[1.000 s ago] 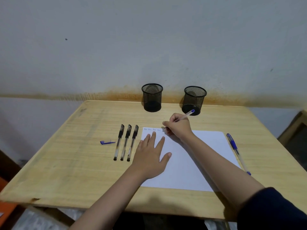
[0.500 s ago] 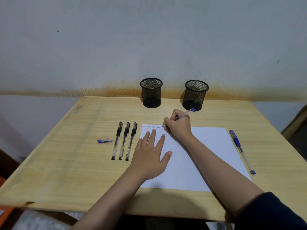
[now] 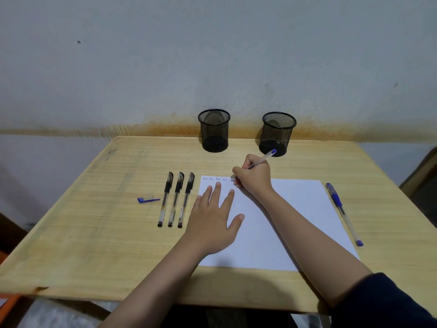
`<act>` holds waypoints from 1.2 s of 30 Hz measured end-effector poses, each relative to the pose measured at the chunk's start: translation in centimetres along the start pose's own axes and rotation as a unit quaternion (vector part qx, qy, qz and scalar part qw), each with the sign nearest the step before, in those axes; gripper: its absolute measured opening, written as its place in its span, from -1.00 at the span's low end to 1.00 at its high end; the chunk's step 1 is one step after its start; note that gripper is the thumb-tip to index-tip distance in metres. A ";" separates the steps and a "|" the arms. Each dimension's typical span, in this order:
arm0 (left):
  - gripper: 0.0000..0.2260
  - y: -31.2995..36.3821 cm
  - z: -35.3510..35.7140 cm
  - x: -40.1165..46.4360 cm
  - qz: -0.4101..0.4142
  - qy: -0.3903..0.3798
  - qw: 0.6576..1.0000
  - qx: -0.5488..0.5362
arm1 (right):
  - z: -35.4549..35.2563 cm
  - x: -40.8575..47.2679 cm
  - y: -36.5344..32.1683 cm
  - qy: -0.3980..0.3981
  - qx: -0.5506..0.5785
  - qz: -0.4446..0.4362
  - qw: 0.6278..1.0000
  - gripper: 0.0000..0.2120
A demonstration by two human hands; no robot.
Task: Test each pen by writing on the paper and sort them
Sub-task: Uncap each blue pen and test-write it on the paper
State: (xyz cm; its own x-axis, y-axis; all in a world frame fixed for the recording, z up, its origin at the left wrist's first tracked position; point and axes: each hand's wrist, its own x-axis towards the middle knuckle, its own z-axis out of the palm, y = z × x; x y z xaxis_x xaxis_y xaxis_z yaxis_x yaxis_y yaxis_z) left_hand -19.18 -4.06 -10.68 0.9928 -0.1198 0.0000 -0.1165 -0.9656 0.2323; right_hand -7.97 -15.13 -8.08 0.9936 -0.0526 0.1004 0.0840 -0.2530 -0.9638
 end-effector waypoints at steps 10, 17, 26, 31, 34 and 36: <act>-0.42 0.0 0.0 0.0 0.001 0.005 1.000 0.001 | 0.0 -0.1 0.0 0.013 -0.009 -0.008 1.000 -0.76; -0.42 -0.1 -0.1 0.0 0.001 0.003 1.000 0.000 | 0.0 -0.1 0.0 0.029 -0.004 -0.003 1.000 -0.74; -0.42 -0.1 0.1 0.0 0.001 0.007 1.000 0.000 | 0.0 0.1 0.2 0.037 0.000 -0.003 0.999 -0.70; -0.42 -0.1 0.0 0.0 0.000 0.001 1.000 -0.006 | 0.0 0.3 0.5 0.046 0.013 0.012 0.999 -0.70; -0.42 -0.1 -0.4 -0.1 0.001 -0.007 1.000 -0.016 | -0.4 0.4 0.6 0.064 0.078 0.036 0.994 -0.72; -0.41 -0.1 -0.7 0.1 0.002 -0.021 1.000 -0.013 | -0.8 0.7 0.5 0.060 0.157 0.069 0.983 -0.73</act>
State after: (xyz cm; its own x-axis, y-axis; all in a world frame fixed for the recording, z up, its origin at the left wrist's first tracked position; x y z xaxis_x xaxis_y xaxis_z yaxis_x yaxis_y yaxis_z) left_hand -19.10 -3.84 -10.00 0.9903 -0.1330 -0.0394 -0.1185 -0.9589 0.2580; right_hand -7.32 -16.03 -8.32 0.9825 -0.1846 -0.0256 -0.0120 0.0740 -0.9972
